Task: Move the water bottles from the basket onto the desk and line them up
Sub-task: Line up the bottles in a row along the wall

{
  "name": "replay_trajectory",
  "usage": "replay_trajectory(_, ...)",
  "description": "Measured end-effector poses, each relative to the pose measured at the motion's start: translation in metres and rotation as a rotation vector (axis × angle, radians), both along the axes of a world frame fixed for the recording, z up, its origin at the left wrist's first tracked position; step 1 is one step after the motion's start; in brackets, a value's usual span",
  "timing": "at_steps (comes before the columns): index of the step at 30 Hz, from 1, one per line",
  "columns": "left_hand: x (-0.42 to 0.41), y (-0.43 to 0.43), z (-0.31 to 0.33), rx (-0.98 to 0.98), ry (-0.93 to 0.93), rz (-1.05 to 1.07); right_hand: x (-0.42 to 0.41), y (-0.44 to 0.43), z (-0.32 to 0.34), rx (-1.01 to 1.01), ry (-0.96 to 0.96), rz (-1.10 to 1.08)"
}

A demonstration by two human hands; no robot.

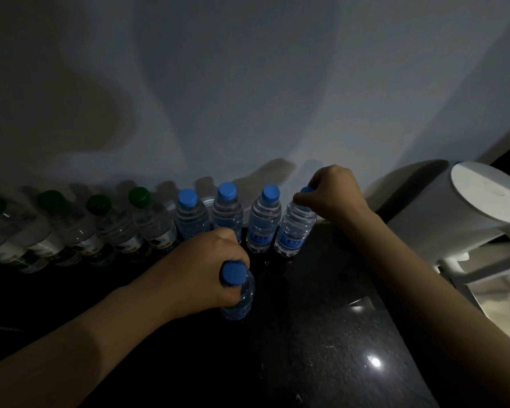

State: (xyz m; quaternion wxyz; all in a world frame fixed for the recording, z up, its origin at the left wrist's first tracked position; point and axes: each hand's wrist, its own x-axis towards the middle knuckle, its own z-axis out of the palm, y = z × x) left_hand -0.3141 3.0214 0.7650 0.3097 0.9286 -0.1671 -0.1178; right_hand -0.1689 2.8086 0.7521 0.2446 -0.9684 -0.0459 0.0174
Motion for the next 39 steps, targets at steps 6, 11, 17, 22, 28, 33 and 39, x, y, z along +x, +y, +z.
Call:
replay_trajectory(6, 0.006, -0.003, -0.004, 0.025, -0.008, 0.005, 0.007, 0.002, -0.002, -0.019, 0.026, 0.006)
replay_trajectory(11, 0.009, -0.006, -0.006, 0.024, -0.01, 0.0, 0.01, -0.001, -0.006, -0.002, 0.025, -0.017)
replay_trajectory(17, 0.01, -0.009, -0.009, 0.004, 0.007, 0.023, 0.013, -0.002, -0.007, -0.014, 0.028, -0.002)
replay_trajectory(22, 0.013, -0.014, -0.01, 0.01, -0.002, 0.018, 0.01, -0.003, -0.011, -0.013, 0.0, 0.044)
replay_trajectory(28, 0.023, -0.022, -0.011, 0.021, -0.021, 0.012, -0.001, -0.023, -0.015, 0.019, 0.012, 0.043)
replay_trajectory(33, 0.044, -0.041, -0.009, 0.037, -0.022, -0.043, -0.026, -0.056, -0.023, -0.042, -0.03, -0.039)
replay_trajectory(39, 0.076, -0.071, -0.002, 0.049, -0.085, -0.103, -0.059, -0.096, -0.042, -0.085, 0.088, -0.101)
